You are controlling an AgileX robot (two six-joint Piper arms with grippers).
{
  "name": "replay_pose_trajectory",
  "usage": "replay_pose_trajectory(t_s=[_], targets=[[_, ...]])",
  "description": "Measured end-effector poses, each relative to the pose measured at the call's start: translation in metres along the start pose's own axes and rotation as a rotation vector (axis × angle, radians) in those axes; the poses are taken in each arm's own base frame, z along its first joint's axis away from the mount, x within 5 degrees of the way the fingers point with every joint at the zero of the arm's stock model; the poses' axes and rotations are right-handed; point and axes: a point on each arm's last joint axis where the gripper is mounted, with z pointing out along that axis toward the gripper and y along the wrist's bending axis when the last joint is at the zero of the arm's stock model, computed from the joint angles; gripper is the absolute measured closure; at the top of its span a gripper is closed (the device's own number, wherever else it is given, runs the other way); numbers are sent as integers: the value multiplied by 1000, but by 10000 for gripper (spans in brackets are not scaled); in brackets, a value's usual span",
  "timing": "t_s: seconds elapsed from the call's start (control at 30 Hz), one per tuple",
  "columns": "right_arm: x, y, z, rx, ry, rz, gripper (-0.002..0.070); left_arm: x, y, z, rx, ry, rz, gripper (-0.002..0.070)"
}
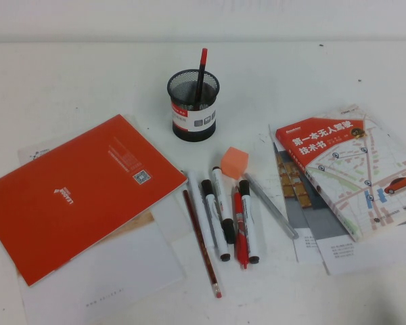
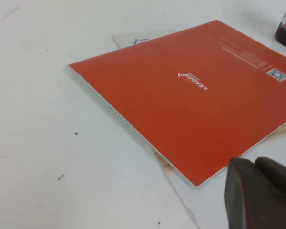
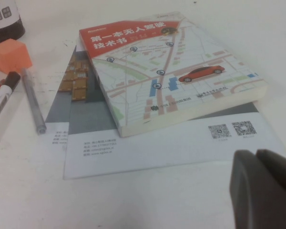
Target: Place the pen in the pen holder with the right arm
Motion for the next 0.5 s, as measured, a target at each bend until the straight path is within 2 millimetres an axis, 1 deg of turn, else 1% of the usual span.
replay_pose_trajectory(t_s=[0.5], targets=[[0,0,0,-4,0,12,695,0,0,0,0,0,0,678]])
